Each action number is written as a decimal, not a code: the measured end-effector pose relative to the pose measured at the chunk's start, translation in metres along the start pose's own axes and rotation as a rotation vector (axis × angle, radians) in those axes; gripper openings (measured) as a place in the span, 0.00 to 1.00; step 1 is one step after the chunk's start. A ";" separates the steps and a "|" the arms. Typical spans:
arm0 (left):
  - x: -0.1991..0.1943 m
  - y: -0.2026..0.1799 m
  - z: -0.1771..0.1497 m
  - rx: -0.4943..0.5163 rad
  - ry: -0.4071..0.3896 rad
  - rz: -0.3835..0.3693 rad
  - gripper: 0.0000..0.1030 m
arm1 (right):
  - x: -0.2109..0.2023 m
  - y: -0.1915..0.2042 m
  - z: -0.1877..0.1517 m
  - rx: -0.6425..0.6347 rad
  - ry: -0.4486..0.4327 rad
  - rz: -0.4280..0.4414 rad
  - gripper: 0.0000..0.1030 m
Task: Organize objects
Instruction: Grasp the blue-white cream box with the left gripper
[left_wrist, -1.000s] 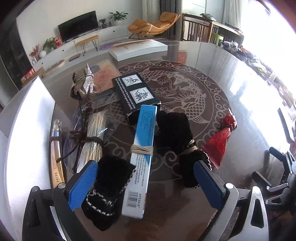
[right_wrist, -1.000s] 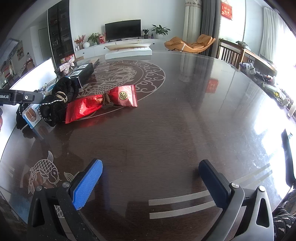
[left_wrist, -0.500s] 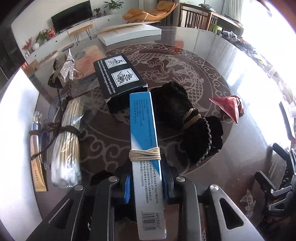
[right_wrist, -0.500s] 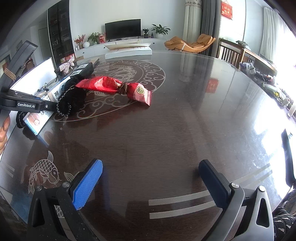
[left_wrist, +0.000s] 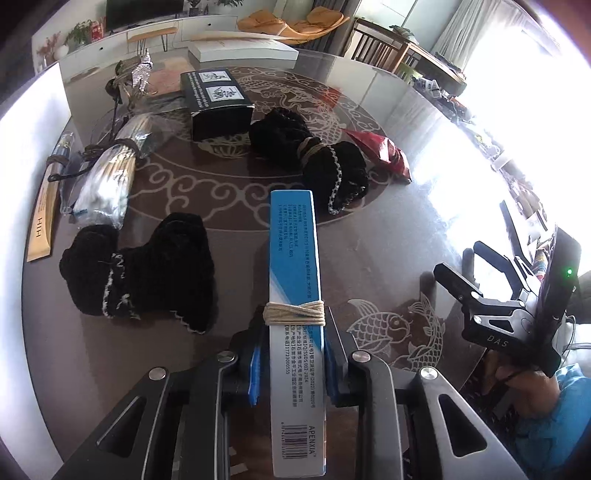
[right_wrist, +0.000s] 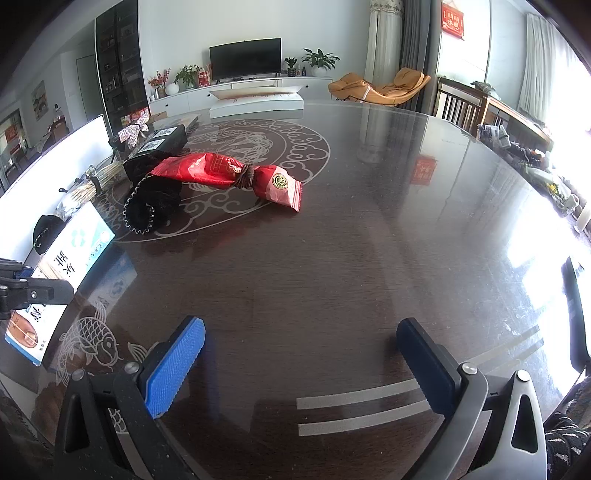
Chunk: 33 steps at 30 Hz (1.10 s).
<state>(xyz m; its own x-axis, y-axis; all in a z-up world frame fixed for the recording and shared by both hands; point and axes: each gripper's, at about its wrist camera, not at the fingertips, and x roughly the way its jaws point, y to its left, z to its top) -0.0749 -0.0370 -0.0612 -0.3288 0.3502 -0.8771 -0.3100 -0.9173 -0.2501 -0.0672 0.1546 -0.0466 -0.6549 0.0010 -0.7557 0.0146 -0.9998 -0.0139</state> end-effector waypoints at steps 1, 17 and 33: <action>-0.002 0.005 0.000 -0.010 0.002 0.007 0.29 | 0.000 0.000 0.000 0.000 0.000 0.000 1.00; -0.028 0.046 -0.001 -0.107 -0.038 0.080 0.51 | 0.000 0.000 0.000 0.000 0.000 0.000 1.00; -0.033 0.000 -0.008 0.041 -0.039 0.181 0.69 | -0.001 0.000 -0.001 -0.001 -0.002 0.002 1.00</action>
<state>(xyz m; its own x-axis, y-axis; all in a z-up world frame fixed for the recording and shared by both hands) -0.0568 -0.0501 -0.0355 -0.4167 0.1882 -0.8894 -0.2785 -0.9577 -0.0722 -0.0663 0.1548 -0.0465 -0.6563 -0.0007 -0.7545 0.0165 -0.9998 -0.0135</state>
